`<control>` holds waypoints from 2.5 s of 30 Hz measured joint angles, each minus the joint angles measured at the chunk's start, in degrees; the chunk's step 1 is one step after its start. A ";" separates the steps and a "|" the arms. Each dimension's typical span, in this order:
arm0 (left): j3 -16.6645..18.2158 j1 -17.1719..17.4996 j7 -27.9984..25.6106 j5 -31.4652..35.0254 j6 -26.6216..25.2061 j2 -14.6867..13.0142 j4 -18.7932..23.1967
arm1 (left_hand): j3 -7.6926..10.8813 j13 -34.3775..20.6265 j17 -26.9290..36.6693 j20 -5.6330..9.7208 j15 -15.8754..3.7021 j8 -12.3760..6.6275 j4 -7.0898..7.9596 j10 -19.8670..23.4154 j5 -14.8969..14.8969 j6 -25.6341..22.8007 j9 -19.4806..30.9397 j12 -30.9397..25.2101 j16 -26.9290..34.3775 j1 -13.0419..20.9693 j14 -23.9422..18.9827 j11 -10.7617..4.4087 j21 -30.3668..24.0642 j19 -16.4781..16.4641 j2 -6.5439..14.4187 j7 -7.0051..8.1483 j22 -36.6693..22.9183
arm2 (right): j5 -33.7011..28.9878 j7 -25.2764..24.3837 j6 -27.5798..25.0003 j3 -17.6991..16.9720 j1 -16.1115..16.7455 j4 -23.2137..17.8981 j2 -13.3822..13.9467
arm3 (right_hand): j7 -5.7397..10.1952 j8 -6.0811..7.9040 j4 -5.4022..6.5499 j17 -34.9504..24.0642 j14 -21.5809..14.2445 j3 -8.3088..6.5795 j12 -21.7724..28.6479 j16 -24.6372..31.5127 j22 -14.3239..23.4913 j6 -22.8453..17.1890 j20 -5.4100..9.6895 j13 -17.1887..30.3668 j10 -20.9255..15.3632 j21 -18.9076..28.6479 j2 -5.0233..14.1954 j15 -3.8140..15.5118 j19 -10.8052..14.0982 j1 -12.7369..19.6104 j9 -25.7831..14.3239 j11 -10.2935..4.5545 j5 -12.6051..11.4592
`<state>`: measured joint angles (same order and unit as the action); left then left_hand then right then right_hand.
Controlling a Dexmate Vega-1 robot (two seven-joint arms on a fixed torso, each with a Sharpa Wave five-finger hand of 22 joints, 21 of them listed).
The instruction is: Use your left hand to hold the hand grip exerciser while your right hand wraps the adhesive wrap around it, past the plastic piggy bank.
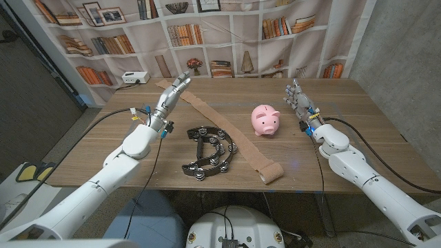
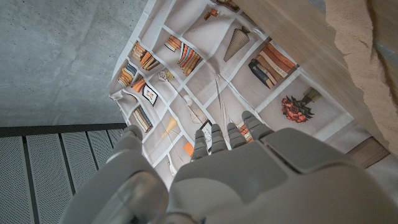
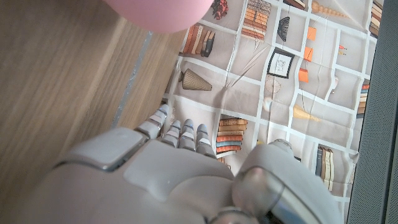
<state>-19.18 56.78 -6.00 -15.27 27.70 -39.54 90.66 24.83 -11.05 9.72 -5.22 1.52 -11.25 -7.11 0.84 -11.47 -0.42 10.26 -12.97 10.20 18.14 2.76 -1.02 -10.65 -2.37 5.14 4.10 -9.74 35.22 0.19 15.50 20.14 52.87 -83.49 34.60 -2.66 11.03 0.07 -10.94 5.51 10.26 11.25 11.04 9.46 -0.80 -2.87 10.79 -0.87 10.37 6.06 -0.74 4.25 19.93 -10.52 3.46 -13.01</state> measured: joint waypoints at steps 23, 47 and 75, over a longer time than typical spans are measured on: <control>2.14 2.00 -3.92 9.86 0.99 -2.72 3.21 | -0.73 -0.53 0.00 0.00 -1.31 0.00 -1.83 0.95 0.46 -0.13 0.00 0.00 0.00 1.81 -1.31 -2.03 0.00 0.01 -3.40 0.13 0.00 | -0.03 -0.45 0.17 -0.15 -0.03 0.30 -0.37 | 0.00 0.00 0.01 0.00 0.00 0.00 0.00 0.00 0.00 0.00 0.00 0.00 0.00 0.00 0.00 0.00 0.00 0.00 0.00 0.00 0.00; 5.28 5.56 -9.34 21.09 -2.53 -5.87 9.55 | -0.80 -2.14 1.10 -2.07 -3.30 0.00 -2.23 5.37 0.89 -0.40 0.29 -2.68 2.52 3.00 -7.84 -4.73 -1.23 -1.83 -6.14 0.62 -0.83 | -0.77 -0.89 1.14 -0.52 0.71 -0.62 0.07 | 0.00 0.00 0.01 0.00 -0.21 0.00 0.00 0.00 0.00 0.00 0.00 0.00 0.00 0.00 0.00 0.21 0.01 0.00 0.00 0.00 0.44; 5.71 6.40 -8.60 29.23 -8.72 -10.09 14.28 | 2.85 -4.54 1.62 -3.60 -2.28 -4.06 -3.00 3.81 -0.44 -8.92 2.15 -2.82 1.38 12.00 -4.84 -4.90 -1.23 0.16 -3.53 0.08 -1.07 | -3.07 -1.58 2.26 -0.73 1.32 -3.12 1.47 | 1.25 0.00 -0.31 0.00 0.34 -0.32 0.00 0.00 0.00 0.20 -0.52 0.31 -0.32 0.00 0.00 0.76 -0.52 0.00 -0.29 -0.32 0.44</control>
<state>-13.47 63.18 -14.60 13.96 18.97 -49.63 104.94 27.68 -15.59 11.34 -8.82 -0.76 -15.30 -10.12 4.65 -11.92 -9.34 12.41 -15.79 11.58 30.14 -2.09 -5.93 -11.88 -2.21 1.61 4.18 -10.81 32.14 -1.40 17.76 19.41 54.18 -86.60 36.07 -1.42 11.03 -0.24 -10.94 5.85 9.94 11.25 11.04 9.46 -0.60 -3.39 11.10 -1.19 10.37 6.06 0.02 3.73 19.92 -10.81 3.14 -12.57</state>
